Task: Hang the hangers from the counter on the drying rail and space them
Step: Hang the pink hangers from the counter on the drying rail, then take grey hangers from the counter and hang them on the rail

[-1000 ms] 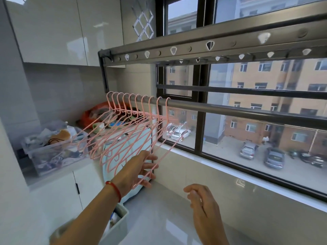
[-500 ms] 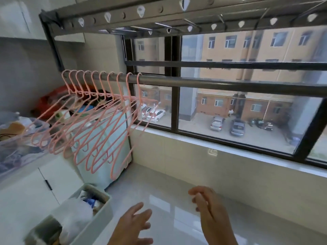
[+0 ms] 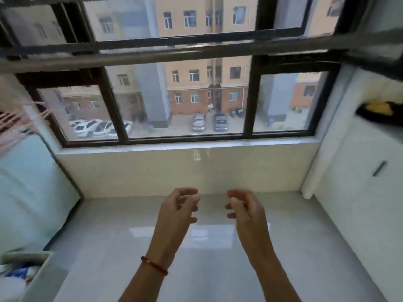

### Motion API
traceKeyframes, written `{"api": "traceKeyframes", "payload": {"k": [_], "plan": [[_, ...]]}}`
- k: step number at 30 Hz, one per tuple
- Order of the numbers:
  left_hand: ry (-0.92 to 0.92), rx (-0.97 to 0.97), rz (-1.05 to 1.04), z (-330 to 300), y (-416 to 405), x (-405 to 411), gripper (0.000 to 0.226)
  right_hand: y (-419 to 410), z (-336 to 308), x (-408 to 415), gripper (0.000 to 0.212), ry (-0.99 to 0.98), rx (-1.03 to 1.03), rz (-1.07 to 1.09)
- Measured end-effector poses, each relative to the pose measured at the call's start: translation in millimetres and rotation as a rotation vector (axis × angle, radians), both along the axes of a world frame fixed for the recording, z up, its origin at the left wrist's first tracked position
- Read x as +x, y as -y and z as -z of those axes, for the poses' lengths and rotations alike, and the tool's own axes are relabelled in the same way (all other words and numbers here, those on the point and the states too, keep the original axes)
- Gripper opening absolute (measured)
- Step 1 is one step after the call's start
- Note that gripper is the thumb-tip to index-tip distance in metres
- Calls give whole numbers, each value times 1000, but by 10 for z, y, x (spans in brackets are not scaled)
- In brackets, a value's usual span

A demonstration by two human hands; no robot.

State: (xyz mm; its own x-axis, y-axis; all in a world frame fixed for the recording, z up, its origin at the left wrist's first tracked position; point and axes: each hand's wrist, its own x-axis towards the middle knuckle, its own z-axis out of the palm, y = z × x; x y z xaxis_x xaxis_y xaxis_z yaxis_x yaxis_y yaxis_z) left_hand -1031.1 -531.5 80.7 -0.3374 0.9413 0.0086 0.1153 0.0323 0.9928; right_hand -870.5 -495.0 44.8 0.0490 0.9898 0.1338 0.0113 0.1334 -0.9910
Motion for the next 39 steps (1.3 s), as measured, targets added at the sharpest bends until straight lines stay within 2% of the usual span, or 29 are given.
{"api": "traceKeyframes", "payload": {"k": [3,9,13,15,20,21,24,27,29,39], "plan": [[-84,17,173,14,-202,1187,11,-11,30,1202,15,4,-23,138],[-124,38,507,1,-495,3191,13,185,98,3220,17,-41,-71,496],[-114,60,703,1,-706,4269,11,345,148,4209,15,-74,-95,712],[-122,67,786,23,-846,4761,18,376,148,4634,16,-65,-102,799],[-119,59,940,52,-1369,5892,19,146,137,5590,15,-29,-115,968],[-119,66,970,49,-1495,6098,17,52,133,5765,14,-15,-114,991],[-170,53,1042,51,-1966,6685,28,-297,139,6255,13,3,-148,1063],[-210,54,1113,168,-2487,7226,15,-699,183,6672,13,14,-173,1090],[-249,55,1122,272,-2806,7610,17,-950,238,6960,14,13,-193,1110],[-573,94,1184,657,-3817,9396,28,-1855,576,8499,13,4,-253,1046]]}}
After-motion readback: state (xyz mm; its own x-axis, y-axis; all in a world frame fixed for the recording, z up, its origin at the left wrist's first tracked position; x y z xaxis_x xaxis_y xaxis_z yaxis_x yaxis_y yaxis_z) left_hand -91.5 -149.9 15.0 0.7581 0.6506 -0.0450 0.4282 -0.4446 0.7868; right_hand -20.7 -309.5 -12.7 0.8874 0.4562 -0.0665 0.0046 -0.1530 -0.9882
